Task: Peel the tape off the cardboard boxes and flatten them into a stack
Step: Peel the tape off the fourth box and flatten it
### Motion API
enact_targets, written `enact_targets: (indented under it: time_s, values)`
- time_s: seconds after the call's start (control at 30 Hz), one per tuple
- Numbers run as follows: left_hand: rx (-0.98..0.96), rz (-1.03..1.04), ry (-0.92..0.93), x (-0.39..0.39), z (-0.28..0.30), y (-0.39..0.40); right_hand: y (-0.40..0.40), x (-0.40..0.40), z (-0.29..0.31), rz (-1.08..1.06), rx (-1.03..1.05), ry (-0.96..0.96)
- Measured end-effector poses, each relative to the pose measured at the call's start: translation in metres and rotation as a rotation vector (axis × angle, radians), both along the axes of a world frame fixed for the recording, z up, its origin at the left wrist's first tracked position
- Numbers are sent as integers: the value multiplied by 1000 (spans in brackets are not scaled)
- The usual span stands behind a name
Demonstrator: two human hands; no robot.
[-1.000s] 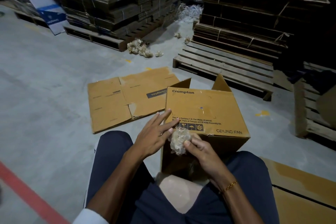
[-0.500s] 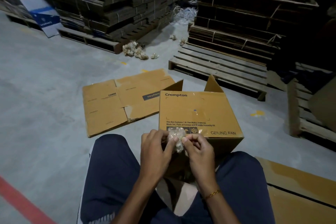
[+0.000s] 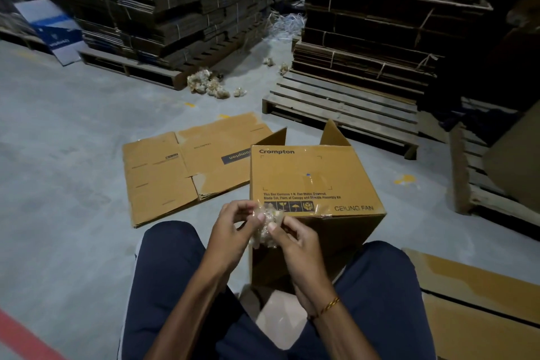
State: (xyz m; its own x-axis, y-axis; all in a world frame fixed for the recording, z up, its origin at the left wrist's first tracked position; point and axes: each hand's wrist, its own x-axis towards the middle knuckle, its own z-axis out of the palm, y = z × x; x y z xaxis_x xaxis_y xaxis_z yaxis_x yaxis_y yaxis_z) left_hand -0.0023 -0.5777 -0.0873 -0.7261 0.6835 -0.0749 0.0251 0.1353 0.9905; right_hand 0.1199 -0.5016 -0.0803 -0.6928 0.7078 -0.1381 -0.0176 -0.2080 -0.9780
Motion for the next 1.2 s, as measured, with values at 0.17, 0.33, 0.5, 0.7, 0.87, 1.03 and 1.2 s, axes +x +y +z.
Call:
enact_targets:
  time_s: [0.17, 0.33, 0.5, 0.7, 0.87, 1.03, 1.2]
  values:
    - [-83, -34, 70, -7, 2, -9, -3, 3, -5, 62, -101, 46]
    - [-216, -96, 153, -6, 10, -14, -12, -3, -8, 59, -127, 3]
    - [-212, -18, 164, -11, 6, -19, -26, -17, -5, 36, 9, -82]
    - [-316, 216, 700, -15, 7, -20, -14, -6, -15, -44, 792, -276]
    - [-279, 102, 742, -31, -3, -24, 20, 20, -15, -209, 1189, -388]
    - [-310, 105, 775, -57, 1, -26, 55, 36, -22, -27, 1105, -606]
    - [-489, 146, 561, -76, 20, -38, 73, 45, -22, 164, 1056, -505]
